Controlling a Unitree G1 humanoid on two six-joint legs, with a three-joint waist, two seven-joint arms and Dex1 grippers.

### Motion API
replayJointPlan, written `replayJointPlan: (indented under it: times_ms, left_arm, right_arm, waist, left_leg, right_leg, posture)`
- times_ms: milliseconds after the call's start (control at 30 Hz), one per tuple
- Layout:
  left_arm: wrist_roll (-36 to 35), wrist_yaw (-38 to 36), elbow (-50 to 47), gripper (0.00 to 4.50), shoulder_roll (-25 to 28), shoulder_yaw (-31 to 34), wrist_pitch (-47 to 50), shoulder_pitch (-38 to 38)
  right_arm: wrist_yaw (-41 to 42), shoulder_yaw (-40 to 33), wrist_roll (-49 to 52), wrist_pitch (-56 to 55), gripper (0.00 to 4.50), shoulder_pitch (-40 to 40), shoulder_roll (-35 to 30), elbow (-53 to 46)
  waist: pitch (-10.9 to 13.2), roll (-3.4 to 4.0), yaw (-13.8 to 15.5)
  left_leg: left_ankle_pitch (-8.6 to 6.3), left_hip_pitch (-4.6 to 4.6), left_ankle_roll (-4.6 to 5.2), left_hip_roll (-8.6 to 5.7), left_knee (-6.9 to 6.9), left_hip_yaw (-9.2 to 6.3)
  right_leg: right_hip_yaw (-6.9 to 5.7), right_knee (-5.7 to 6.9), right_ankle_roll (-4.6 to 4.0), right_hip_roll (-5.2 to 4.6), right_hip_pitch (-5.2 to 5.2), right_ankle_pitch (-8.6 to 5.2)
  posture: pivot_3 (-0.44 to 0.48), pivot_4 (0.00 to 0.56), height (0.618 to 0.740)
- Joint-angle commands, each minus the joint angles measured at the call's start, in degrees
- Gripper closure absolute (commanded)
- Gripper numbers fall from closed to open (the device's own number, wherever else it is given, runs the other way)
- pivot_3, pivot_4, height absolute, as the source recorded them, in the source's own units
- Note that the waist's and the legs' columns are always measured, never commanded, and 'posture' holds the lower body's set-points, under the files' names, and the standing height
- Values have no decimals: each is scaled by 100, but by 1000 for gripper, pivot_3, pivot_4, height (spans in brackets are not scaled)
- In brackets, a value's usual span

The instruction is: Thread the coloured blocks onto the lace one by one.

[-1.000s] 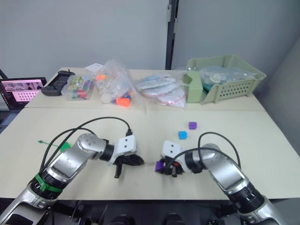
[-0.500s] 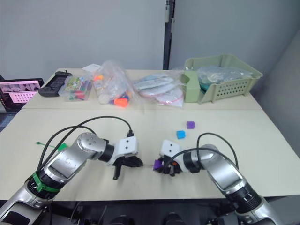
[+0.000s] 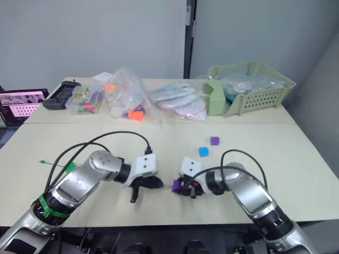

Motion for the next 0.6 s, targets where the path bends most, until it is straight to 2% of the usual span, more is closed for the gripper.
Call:
replayJointPlan:
  times_ms: [33,200,400,533,600]
  left_arm:
    - [-70,-8,26,4484,-235,-79,-315,-138]
    - [-143,-50,179,4484,-456,-72,-548,-125]
    - [-408,28,403,4484,-986,109,-796,15]
    - [-429,36,458,4484,-1072,314,-782,131]
    - [-445,-98,454,3919,-939,388,-867,159]
  right_arm:
    - [-213,138,-39,93,3345,-111,203,-132]
    - [-267,130,-36,167,3345,-177,296,-126]
    - [-277,183,-66,174,3345,-263,424,-75]
    - [-263,195,-89,198,3345,-257,444,-90]
    - [-249,174,-109,201,3345,-229,416,-82]
  waist:
    - [0,0,2]
    - [0,0,6]
    - [0,0,18]
    - [-1,-1,30]
    - [0,-1,16]
  left_leg:
    - [0,0,0,1,0,-1]
    - [0,3,0,-1,1,0]
    - [0,2,0,-2,1,0]
    - [0,2,0,-4,5,-2]
    - [0,1,0,-3,6,-2]
  right_leg:
    - [0,1,0,1,0,0]
    - [1,1,-1,0,2,0]
    - [2,2,-1,-2,1,0]
    - [1,2,-1,-4,6,0]
    - [2,2,-1,-4,4,0]
  posture:
    - [0,150,740]
    - [0,150,740]
    - [0,150,740]
    - [0,150,740]
    - [0,150,740]
